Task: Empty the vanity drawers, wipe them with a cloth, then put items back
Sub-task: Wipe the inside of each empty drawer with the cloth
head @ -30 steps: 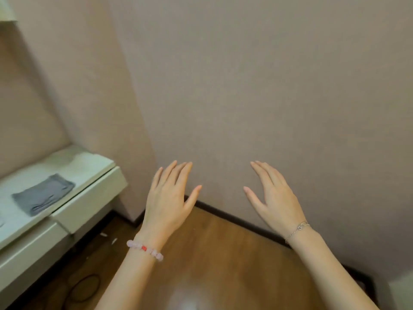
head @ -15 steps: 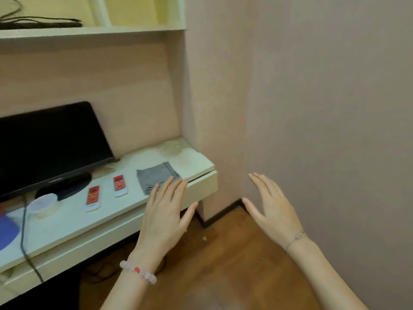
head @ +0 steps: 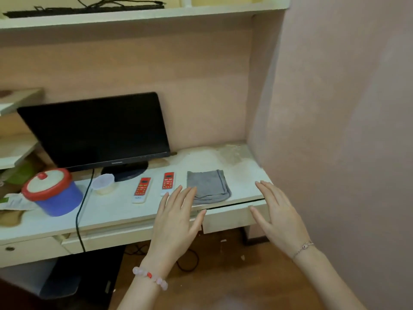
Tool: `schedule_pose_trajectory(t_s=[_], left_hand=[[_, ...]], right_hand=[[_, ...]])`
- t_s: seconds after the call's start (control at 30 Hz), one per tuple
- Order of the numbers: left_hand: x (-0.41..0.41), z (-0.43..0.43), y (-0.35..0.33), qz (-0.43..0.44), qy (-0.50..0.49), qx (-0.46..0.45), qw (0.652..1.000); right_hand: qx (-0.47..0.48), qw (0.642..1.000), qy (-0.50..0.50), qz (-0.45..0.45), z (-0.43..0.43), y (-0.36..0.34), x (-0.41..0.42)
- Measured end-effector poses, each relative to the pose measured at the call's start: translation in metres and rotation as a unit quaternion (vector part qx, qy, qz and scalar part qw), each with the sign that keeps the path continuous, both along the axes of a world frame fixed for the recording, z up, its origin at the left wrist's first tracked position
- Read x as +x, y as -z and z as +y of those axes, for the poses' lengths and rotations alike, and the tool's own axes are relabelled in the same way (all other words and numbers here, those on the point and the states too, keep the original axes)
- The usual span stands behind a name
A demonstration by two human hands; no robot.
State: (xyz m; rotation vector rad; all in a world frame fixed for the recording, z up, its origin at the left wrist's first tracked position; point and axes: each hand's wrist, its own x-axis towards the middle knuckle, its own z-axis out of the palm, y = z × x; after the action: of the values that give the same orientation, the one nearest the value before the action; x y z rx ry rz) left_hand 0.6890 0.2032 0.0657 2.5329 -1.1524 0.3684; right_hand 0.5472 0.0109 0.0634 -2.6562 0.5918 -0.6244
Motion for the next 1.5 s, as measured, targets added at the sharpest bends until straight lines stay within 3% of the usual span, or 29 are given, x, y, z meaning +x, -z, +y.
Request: schedule_pose_trajectory(t_s=[0.2,0.5,0.93,1.23,1.5], left_hand=[[0.032,-0.033,0.007,0.022,-0.071,0.01,0.997],[0.09,-0.059,0.033,0.052,-0.086,0.04,0.994],[0.218,-0.092,0.053,0.072,-0.009,0.058,0.996],[0.253,-0.095,0.068,0.099,0.009,0.094,0.991],[0.259,-0.093,0.076,0.115,-0.001,0.088,0.989]], right_hand=[[0.018,0.998,-0.056,0.039,-0.051,0.014,0.053],[0.037,0.994,-0.076,0.071,-0.086,0.039,0.127],[0.116,0.985,0.021,0.123,-0.112,0.091,0.233],[0.326,0.914,0.159,0.183,-0.118,0.143,0.264],[0.455,0.848,0.194,0.191,-0.113,0.159,0.287]])
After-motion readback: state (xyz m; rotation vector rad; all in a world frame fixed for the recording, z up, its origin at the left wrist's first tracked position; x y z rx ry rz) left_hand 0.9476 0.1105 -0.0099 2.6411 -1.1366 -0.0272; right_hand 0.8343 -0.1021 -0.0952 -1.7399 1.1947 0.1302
